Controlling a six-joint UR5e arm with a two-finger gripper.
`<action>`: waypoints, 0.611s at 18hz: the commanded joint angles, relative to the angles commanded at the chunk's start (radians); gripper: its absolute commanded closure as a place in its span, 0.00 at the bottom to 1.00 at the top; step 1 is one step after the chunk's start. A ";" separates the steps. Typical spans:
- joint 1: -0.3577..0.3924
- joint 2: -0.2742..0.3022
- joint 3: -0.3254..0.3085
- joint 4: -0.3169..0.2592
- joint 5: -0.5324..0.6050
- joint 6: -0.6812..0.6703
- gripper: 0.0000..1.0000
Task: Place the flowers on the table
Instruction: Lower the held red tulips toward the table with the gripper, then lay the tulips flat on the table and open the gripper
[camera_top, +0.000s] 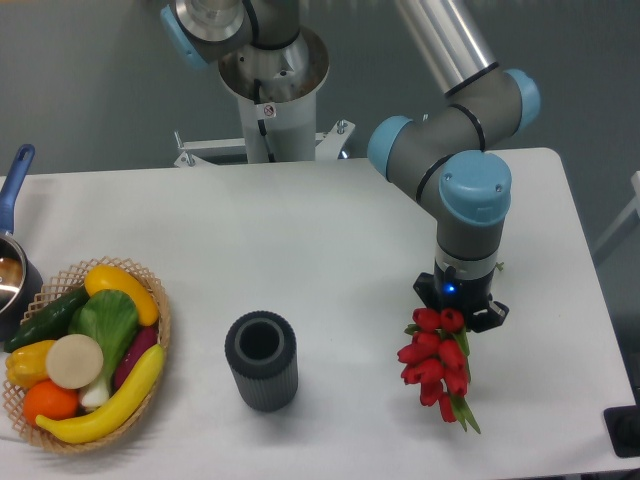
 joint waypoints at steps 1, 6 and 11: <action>-0.002 -0.002 -0.002 0.000 0.000 0.000 0.82; -0.012 -0.014 -0.003 0.002 0.000 0.000 0.78; -0.012 -0.012 -0.026 0.006 -0.002 0.005 0.72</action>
